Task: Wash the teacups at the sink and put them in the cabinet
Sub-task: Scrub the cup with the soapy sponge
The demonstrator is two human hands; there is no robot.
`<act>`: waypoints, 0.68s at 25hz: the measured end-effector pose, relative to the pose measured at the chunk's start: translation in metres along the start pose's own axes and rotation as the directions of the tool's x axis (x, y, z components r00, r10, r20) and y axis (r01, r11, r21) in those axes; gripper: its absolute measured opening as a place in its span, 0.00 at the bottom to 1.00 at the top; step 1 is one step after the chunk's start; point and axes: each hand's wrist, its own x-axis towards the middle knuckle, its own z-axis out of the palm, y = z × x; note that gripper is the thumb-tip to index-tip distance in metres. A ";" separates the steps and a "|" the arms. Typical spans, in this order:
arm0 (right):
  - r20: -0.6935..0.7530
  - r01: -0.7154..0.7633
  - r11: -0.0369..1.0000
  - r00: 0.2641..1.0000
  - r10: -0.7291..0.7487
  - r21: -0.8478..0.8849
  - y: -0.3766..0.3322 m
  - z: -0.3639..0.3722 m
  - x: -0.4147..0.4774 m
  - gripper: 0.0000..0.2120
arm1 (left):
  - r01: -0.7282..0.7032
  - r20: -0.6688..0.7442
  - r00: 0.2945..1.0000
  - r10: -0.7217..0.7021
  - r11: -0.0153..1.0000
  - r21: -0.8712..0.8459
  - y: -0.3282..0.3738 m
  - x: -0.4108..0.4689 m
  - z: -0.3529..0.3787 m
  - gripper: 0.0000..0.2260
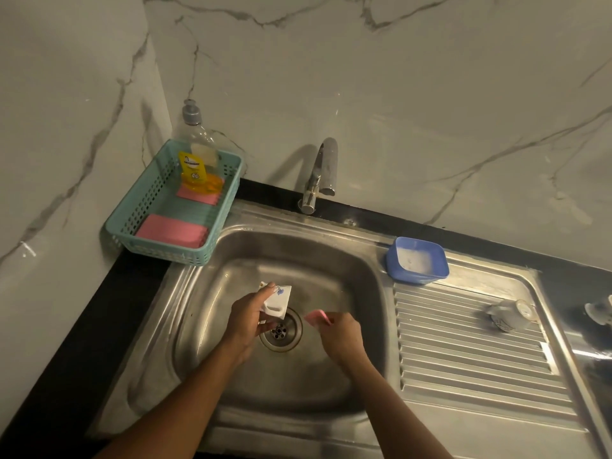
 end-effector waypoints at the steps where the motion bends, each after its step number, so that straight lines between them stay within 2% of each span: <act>1: -0.061 0.005 1.000 0.998 -0.004 0.008 -0.002 -0.002 0.001 0.09 | 0.009 0.019 1.000 -0.009 1.000 -0.002 0.001 -0.001 0.002 0.11; 4: -0.147 -0.060 0.983 0.985 0.086 0.176 -0.012 -0.002 0.001 0.07 | 0.005 0.086 0.996 -0.005 1.000 0.001 0.004 -0.007 0.010 0.10; 6: -0.076 -0.052 0.888 0.992 0.097 0.457 -0.028 0.003 -0.006 0.08 | -0.029 0.125 0.992 0.025 0.999 0.027 0.004 -0.010 0.017 0.11; 9: 0.120 -0.047 0.696 0.991 -0.057 0.716 -0.049 0.010 -0.028 0.17 | -0.066 0.186 0.981 0.061 0.998 0.021 0.008 -0.013 0.027 0.15; 11: 0.171 -0.019 0.654 0.971 -0.169 0.756 -0.049 0.015 -0.034 0.19 | -0.064 0.265 0.962 0.060 0.998 0.009 0.015 -0.015 0.030 0.17; 12: 0.140 0.052 0.686 0.965 -0.221 0.726 -0.046 0.016 -0.033 0.19 | -0.052 0.293 0.955 0.047 0.999 0.011 0.022 -0.017 0.032 0.17; 13: 0.057 0.219 0.770 0.948 -0.315 0.599 -0.042 0.013 -0.030 0.17 | -0.029 0.312 0.950 0.018 0.999 0.029 0.028 -0.019 0.033 0.16; 14: -0.019 0.449 0.823 0.881 -0.473 0.347 -0.038 0.007 -0.028 0.15 | 0.007 0.316 0.948 -0.033 0.997 0.082 0.036 -0.022 0.036 0.15; 15: 0.015 0.638 0.767 0.768 -0.640 0.068 -0.035 0.001 -0.025 0.14 | 0.054 0.303 0.946 -0.110 0.981 0.188 0.044 -0.026 0.039 0.14; 16: 0.120 0.747 0.652 0.665 -0.737 -0.132 -0.035 -0.004 -0.026 0.16 | 0.101 0.277 0.940 -0.197 0.940 0.327 0.051 -0.031 0.043 0.13; 17: 0.186 0.791 0.564 0.607 -0.773 -0.236 -0.035 -0.008 -0.026 0.16 | 0.132 0.246 0.930 -0.272 0.874 0.467 0.057 -0.033 0.046 0.14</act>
